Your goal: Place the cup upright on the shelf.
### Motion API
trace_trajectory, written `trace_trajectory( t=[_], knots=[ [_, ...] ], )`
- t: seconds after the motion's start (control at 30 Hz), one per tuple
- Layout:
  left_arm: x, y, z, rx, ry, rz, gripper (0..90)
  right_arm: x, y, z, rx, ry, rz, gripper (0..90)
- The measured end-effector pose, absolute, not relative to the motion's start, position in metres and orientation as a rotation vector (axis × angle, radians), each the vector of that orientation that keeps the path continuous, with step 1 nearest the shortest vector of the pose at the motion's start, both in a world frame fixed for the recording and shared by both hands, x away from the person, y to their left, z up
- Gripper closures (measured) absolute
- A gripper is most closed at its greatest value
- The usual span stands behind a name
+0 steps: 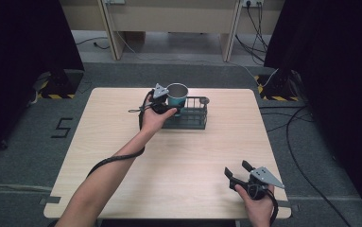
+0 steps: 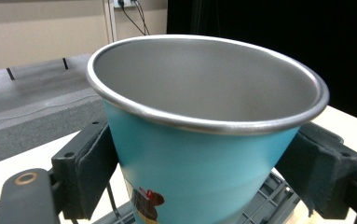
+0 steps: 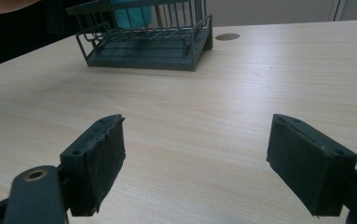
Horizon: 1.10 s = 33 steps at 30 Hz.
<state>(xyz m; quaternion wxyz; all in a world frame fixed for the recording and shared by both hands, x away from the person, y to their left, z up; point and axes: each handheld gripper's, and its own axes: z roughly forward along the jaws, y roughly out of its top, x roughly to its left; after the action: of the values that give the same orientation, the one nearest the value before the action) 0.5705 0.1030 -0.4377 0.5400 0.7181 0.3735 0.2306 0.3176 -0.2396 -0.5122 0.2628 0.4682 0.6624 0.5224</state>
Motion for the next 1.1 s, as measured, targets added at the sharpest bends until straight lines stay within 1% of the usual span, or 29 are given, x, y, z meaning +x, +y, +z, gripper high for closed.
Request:
trace_trajectory(
  t=[0.33, 0.63, 0.8, 1.1],
  knots=[
    [0.571, 0.104, -0.444, 1.749, 0.900, 0.546, 15.2, 0.317, -0.239, -0.512, 1.263, 1.793, 1.411, 19.9],
    [0.571, 0.106, -0.443, 1.769, 0.909, 0.528, 15.3, 0.317, -0.239, -0.512, 1.265, 1.794, 1.412, 19.7],
    [0.570, 0.107, -0.442, 1.789, 0.896, 0.540, 14.2, 0.318, -0.239, -0.512, 1.264, 1.798, 1.412, 19.7],
    [0.564, 0.114, -0.444, 1.782, 0.883, 0.545, 14.2, 0.318, -0.239, -0.512, 1.268, 1.799, 1.409, 19.7]
  ],
)
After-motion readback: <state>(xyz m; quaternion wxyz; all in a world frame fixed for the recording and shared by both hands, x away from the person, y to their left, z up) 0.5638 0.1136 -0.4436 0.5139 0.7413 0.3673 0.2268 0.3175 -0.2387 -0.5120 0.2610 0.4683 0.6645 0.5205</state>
